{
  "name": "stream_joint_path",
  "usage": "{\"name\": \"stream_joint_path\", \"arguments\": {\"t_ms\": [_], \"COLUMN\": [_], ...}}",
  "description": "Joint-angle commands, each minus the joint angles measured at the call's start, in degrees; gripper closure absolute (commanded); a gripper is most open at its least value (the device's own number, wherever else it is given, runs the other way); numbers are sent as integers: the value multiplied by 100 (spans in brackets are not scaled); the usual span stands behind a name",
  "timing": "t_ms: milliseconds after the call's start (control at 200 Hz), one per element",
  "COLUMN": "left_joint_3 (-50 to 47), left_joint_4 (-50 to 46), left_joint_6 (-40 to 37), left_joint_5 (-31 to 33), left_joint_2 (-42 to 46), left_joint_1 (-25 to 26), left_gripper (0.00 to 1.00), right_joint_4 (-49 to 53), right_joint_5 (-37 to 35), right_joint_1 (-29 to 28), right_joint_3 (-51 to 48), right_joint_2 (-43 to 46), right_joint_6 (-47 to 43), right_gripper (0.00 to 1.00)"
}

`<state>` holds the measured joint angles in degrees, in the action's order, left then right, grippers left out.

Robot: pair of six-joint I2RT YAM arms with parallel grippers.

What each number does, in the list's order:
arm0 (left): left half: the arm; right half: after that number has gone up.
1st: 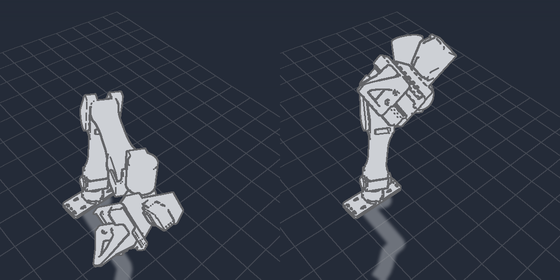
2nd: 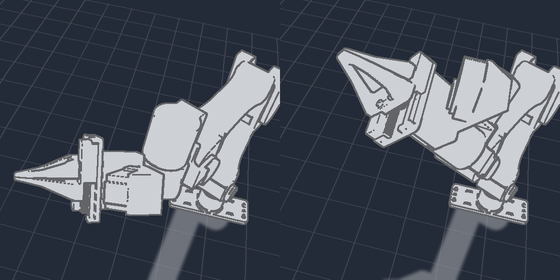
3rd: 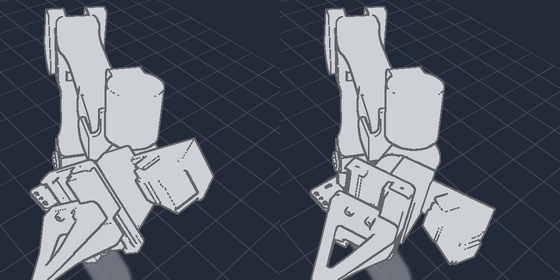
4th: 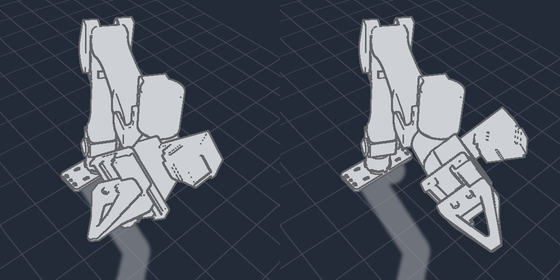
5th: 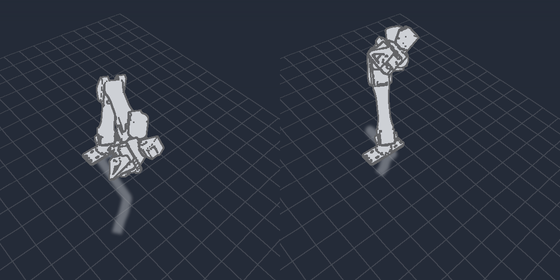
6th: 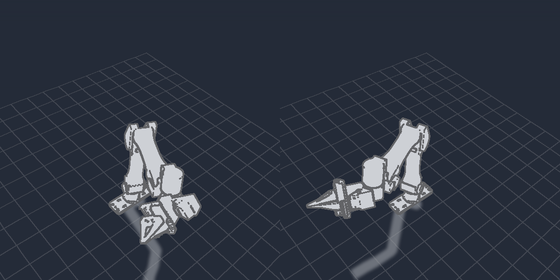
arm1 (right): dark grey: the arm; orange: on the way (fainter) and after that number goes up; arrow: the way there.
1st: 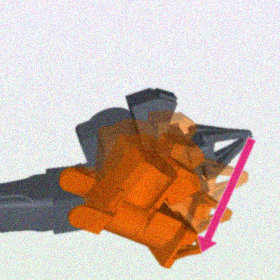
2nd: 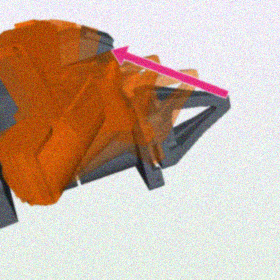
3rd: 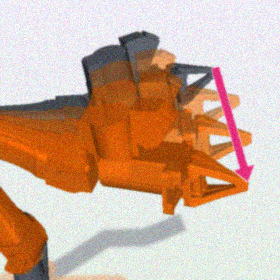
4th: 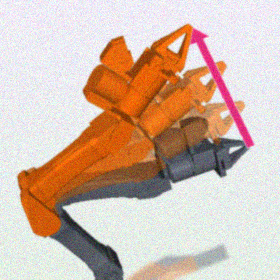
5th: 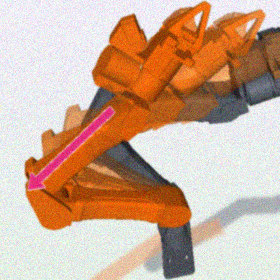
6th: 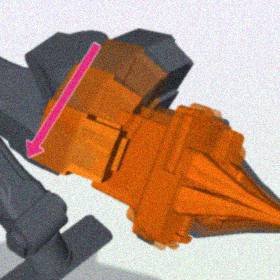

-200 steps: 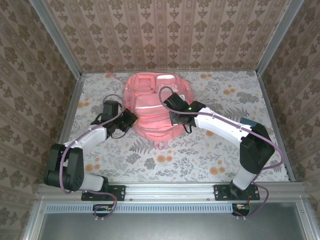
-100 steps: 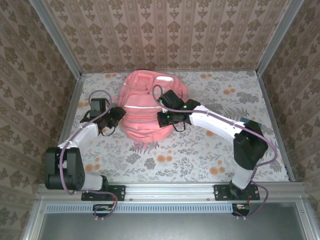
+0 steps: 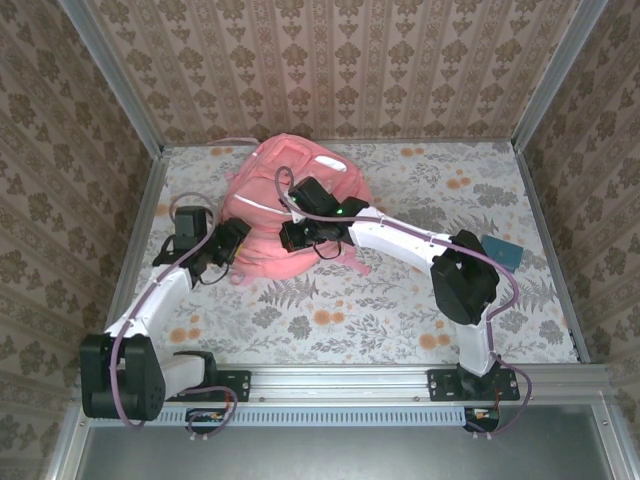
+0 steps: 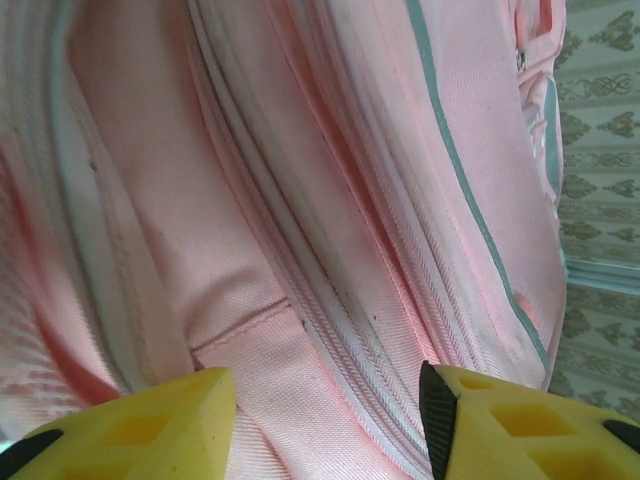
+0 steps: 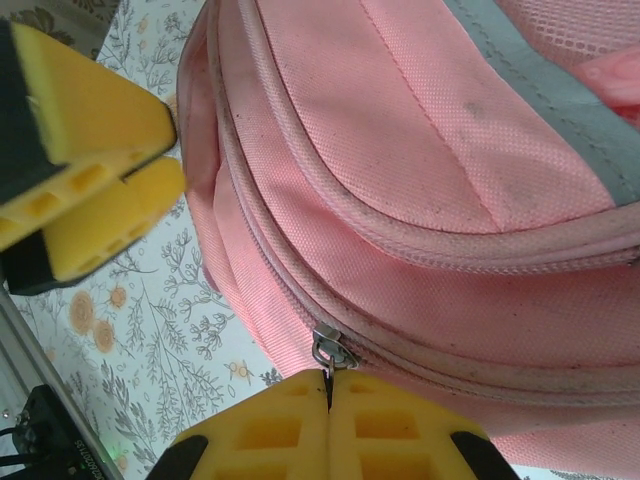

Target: Pack the student bag

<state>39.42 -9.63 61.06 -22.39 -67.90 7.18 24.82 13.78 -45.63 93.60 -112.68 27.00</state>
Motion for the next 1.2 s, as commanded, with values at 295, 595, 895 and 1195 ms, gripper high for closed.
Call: {"name": "stream_joint_path", "arguments": {"t_ms": [295, 595, 895, 1195], "left_joint_3": [57, -107, -172, -223], "left_joint_4": [883, 620, 452, 290], "left_joint_6": [385, 154, -64, -206], "left_joint_5": [-306, 430, 496, 420], "left_joint_2": [-688, -626, -541, -257], "left_joint_1": [167, 166, 161, 139], "left_gripper": [62, 99, 100, 100], "right_joint_4": [-279, 456, 792, 937], "right_joint_5": [337, -2380, -3854, -3585], "right_joint_1": [-76, -215, 184, 925], "right_joint_3": [13, -407, -852, -119], "right_joint_2": [75, 512, 612, -61], "right_joint_6": [-80, -196, -345, -400], "right_gripper": [100, 100, 100, 100]}}
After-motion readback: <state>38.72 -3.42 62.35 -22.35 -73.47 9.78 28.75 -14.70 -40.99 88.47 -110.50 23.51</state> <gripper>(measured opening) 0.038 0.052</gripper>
